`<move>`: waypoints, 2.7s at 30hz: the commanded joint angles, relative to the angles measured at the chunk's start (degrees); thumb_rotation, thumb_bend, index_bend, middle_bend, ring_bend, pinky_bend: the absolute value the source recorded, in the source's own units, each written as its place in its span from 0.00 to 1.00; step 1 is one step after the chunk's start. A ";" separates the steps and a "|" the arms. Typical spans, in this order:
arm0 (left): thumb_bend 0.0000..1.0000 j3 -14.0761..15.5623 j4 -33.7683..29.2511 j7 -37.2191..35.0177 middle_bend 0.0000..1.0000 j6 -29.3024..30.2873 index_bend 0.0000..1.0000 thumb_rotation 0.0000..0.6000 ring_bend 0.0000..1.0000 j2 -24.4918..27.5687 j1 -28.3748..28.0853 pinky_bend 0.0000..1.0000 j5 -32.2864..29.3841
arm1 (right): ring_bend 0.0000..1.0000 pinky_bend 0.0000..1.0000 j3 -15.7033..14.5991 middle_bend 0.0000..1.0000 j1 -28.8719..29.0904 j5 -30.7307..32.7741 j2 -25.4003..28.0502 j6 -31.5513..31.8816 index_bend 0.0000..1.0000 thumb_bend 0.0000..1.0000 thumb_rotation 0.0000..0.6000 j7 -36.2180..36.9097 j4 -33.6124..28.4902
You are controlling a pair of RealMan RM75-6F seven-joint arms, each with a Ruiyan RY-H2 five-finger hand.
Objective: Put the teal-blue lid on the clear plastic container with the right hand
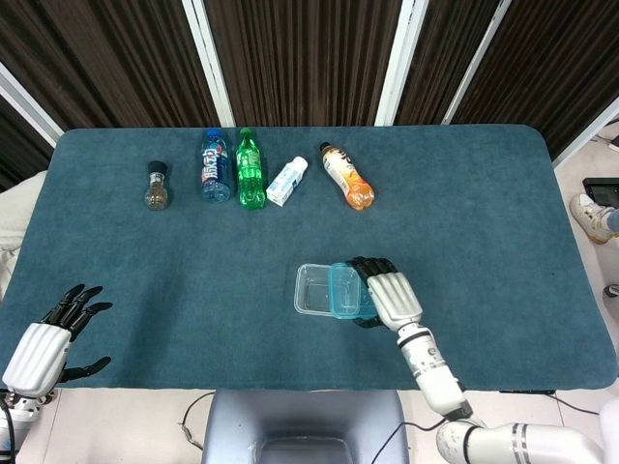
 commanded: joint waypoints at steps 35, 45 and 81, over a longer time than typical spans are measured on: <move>0.42 0.45 0.13 -0.47 0.12 -0.15 0.25 1.00 0.06 0.26 -0.15 0.32 0.57 | 0.44 0.54 3.26 0.45 5.76 7.59 -10.17 -2.45 0.36 0.40 1.00 0.97 8.83; 0.41 0.53 0.04 -0.50 0.12 -0.20 0.25 1.00 0.06 0.34 -0.16 0.32 0.57 | 0.44 0.53 3.84 0.45 6.79 8.04 -11.55 -2.83 0.35 0.40 1.00 1.69 10.38; 0.42 0.73 0.15 -0.72 0.13 -0.41 0.25 1.00 0.07 0.39 -0.33 0.32 0.75 | 0.00 0.16 1.94 0.00 7.50 8.12 -11.07 -2.96 0.06 0.39 1.00 0.90 10.44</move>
